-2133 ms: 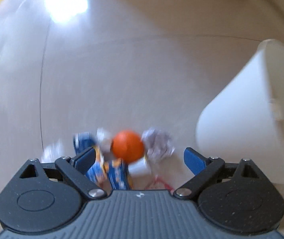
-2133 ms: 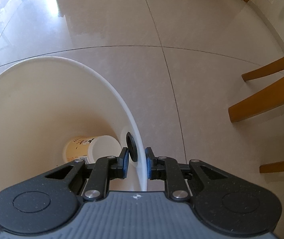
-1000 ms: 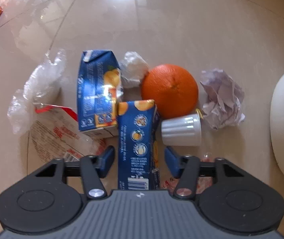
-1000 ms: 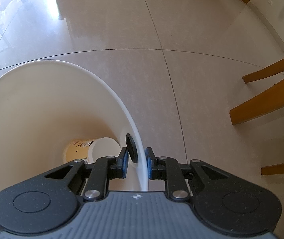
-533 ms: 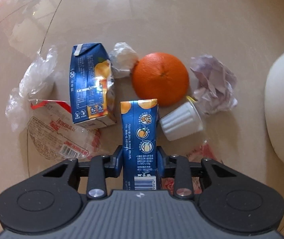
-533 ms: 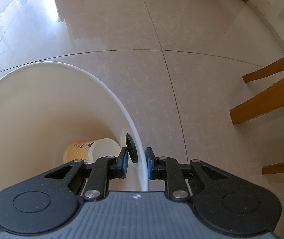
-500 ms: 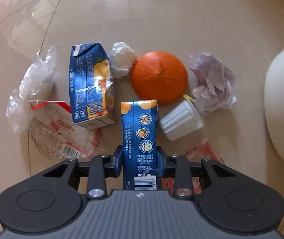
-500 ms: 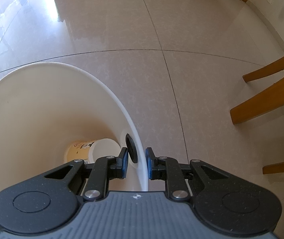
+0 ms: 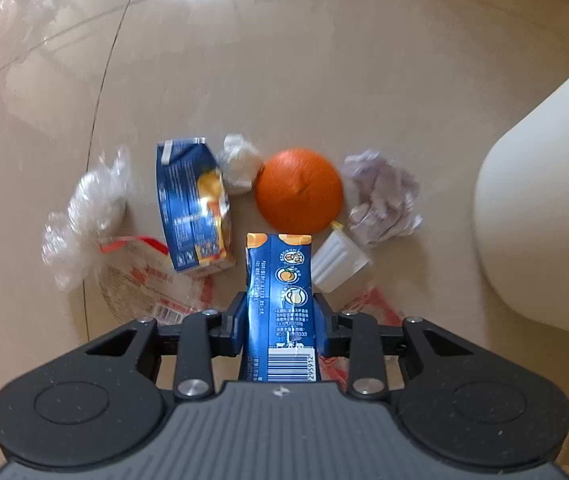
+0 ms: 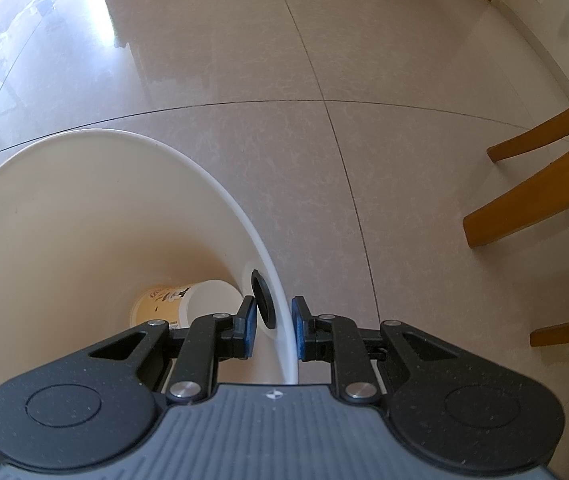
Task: Collect trash
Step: 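Lower the left gripper to the blue juice carton and grasp it, then carry the blue carton over the wastebasket and open the left gripper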
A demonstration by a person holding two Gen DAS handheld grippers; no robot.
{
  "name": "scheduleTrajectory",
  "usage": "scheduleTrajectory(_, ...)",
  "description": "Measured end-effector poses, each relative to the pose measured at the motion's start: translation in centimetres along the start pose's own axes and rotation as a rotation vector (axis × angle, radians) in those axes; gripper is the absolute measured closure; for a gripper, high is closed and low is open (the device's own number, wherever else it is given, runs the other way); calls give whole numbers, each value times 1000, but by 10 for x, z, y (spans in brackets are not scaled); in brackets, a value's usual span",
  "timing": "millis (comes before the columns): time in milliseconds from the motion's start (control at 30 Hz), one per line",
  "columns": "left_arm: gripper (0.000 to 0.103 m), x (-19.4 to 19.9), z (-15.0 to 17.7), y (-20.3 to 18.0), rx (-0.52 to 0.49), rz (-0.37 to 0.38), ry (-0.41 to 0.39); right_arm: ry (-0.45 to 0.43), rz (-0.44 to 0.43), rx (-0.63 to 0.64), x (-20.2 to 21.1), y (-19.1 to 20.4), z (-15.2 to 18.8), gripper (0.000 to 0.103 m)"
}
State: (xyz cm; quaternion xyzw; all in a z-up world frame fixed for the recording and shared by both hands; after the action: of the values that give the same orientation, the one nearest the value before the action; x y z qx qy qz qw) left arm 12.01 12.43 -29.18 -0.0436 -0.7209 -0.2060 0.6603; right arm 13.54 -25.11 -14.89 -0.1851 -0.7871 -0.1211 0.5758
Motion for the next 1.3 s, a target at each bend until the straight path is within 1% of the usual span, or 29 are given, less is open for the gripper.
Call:
scheduleTrajectory(233, 72, 48, -22, -5, -89, 22, -51, 0, 0, 3, 0, 0, 0, 81)
scheduleTrajectory(400, 72, 97, -43, -18, -190, 51, -100, 2, 0, 3, 0, 0, 0, 81)
scheduleTrajectory(500, 72, 133, -57, -31, -266, 59, -117, 3, 1, 0, 0, -1, 0, 81)
scheduleTrajectory(567, 72, 161, -65, -44, -329, 69, -147, 1, 2, 0, 0, -1, 0, 81)
scheduleTrajectory(667, 72, 198, -76, -63, -400, 106, -199, 1, 2, 0, -1, -1, 1, 81)
scheduleTrajectory(800, 72, 234, -89, -92, -465, 160, -264, 2, -2, -2, -1, -3, 1, 81)
scheduleTrajectory(933, 71, 251, -102, -123, -515, 207, -326, 2, -3, -1, -1, -4, 1, 81)
scheduleTrajectory(1067, 71, 242, -111, -146, -542, 224, -333, 2, -8, -1, -1, -6, 1, 81)
scheduleTrajectory(1100, 69, 239, -112, -150, -548, 231, -334, 3, -9, -2, -1, -6, 1, 81)
scheduleTrajectory(1133, 54, 236, -113, -153, -554, 242, -334, 3, -10, -3, -1, -7, 1, 81)
scheduleTrajectory(1167, 30, 234, -112, -155, -554, 250, -345, 4, -11, -4, -1, -7, 1, 81)
scheduleTrajectory(1233, 10, 237, -109, -156, -541, 223, -391, 4, -12, -4, -1, -8, 1, 81)
scheduleTrajectory(1300, 10, 238, -107, -156, -547, 187, -434, 3, -14, -4, -1, -8, 1, 81)
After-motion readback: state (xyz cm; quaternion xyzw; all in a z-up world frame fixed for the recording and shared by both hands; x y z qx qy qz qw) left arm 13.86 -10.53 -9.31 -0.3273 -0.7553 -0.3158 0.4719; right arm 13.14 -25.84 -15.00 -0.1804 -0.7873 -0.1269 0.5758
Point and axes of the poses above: each gripper's, at about its wrist camera, not at the fingertips, and x roughly against the way its jaws point, y to its left, z to its underside, the point moved 3 cm from there along -x, roughly the way its jaws point, and after that the axes turned 15 degrees about -x, right-handed, at the moved point
